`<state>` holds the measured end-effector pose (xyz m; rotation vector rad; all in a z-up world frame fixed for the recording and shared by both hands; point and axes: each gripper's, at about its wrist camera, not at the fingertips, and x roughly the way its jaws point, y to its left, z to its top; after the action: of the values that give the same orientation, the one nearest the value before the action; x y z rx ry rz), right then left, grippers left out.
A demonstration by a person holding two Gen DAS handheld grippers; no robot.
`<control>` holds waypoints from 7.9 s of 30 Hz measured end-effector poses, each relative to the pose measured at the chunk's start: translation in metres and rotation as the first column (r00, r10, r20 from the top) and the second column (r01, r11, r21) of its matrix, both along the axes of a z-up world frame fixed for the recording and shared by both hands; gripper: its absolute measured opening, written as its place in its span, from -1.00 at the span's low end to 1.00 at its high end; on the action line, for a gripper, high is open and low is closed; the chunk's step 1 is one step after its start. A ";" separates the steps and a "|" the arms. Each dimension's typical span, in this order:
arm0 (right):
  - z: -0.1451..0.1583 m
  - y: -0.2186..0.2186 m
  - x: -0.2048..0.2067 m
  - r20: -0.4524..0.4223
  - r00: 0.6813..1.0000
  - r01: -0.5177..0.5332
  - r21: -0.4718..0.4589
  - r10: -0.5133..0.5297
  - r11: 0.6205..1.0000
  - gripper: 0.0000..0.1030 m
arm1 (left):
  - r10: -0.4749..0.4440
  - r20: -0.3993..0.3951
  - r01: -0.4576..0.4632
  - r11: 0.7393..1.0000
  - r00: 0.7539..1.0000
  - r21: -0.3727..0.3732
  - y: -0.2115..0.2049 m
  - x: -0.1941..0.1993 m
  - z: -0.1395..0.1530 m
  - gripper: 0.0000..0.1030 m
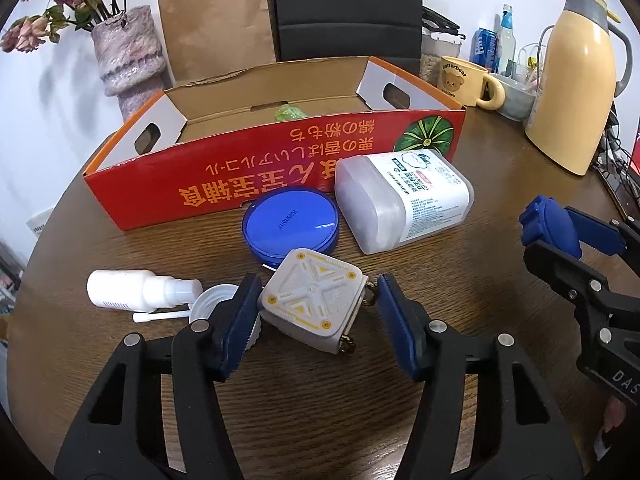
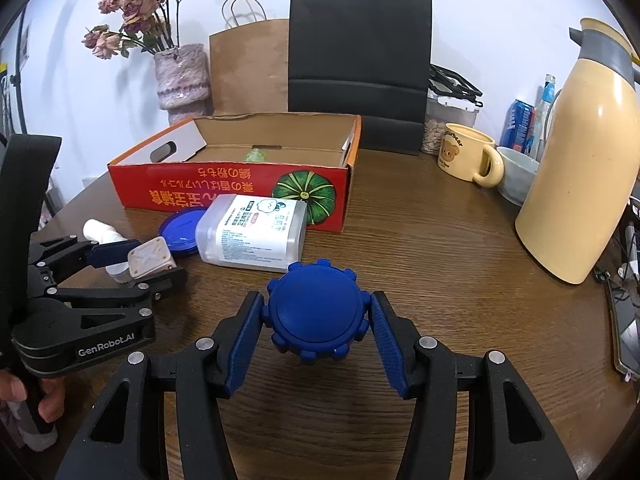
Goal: Organize rigid objects
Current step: 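Carry the white square container and blue cap over the box with both grippers, then open both grippers to drop the container and blue cap into the box, then withdraw both open grippers from the box back over the table, then lower the right gripper onto the white round screw cap and close on it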
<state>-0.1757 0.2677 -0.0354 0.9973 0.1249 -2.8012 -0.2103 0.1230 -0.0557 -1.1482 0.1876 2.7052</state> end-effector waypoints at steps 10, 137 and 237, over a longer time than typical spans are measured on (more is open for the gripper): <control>0.002 0.001 0.001 -0.025 0.999 0.038 0.009 -0.038 0.999 0.14 | -0.002 -0.038 0.003 1.000 0.999 0.031 -0.005 0.008 0.012 0.08; 0.036 -0.070 -0.192 -0.048 0.999 0.007 0.014 -0.007 1.000 0.74 | 0.305 -0.210 -0.284 0.951 0.929 0.122 -0.086 -0.160 0.077 1.00; -0.007 -0.120 0.014 0.018 0.987 -0.161 0.052 0.160 0.986 0.74 | 0.193 -0.247 -0.177 0.980 0.950 0.087 -0.185 0.059 0.046 1.00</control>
<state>-0.1620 0.1474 -0.0421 0.9719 0.2669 -2.6571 -0.1513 -0.0622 -0.0096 -0.8358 0.0303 2.9965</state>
